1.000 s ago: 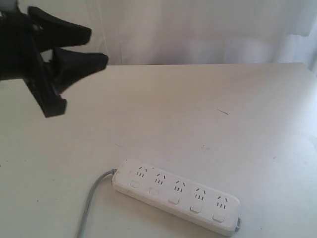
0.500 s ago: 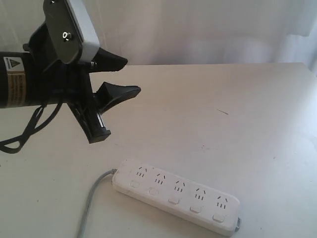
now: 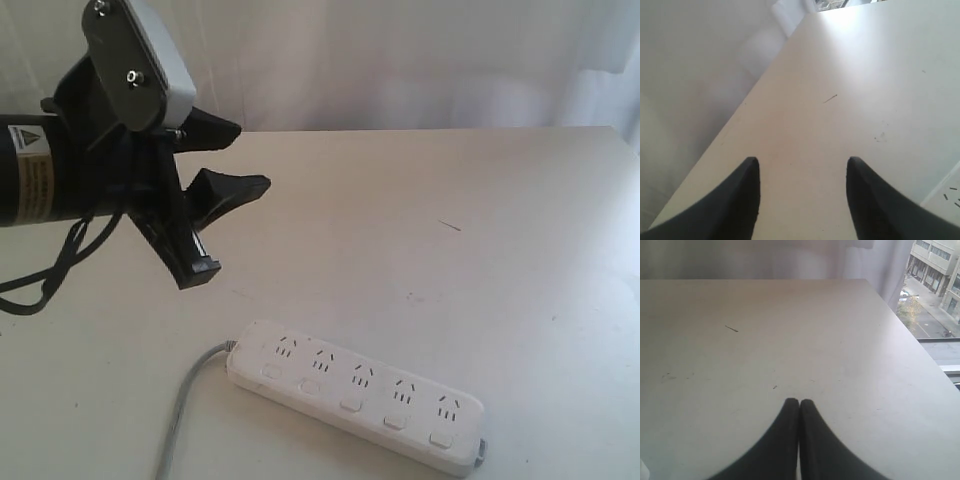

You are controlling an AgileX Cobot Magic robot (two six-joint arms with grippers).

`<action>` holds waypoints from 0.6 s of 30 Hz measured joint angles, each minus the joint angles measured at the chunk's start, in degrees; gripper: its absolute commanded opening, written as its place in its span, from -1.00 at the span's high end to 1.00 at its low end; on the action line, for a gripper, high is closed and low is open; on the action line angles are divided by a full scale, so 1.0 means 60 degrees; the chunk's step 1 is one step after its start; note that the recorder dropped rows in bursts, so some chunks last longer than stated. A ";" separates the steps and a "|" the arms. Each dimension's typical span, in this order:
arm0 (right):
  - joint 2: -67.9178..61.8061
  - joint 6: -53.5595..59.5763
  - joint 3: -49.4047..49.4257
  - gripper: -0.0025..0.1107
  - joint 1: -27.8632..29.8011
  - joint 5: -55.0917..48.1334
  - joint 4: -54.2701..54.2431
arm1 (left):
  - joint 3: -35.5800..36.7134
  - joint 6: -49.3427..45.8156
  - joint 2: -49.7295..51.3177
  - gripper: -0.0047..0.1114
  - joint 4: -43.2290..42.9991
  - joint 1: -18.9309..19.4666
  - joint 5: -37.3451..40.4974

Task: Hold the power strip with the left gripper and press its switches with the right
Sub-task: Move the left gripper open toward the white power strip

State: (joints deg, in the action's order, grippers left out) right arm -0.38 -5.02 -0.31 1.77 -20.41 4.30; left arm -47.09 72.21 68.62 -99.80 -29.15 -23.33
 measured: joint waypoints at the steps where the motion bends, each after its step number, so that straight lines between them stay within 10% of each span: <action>1: 0.0000 0.0000 0.0000 0.96 0.0000 0.0000 0.0000 | 0.0021 0.0053 0.0000 0.00 0.0000 0.0000 0.0018; 18: 0.0000 0.0000 0.0000 0.96 0.0000 0.0000 0.0000 | 0.0043 0.0272 0.0000 0.05 0.0000 0.0000 -0.1318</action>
State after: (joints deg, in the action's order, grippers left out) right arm -0.38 -5.02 -0.31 1.77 -20.41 4.30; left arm -46.83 73.84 68.62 -99.80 -29.15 -31.25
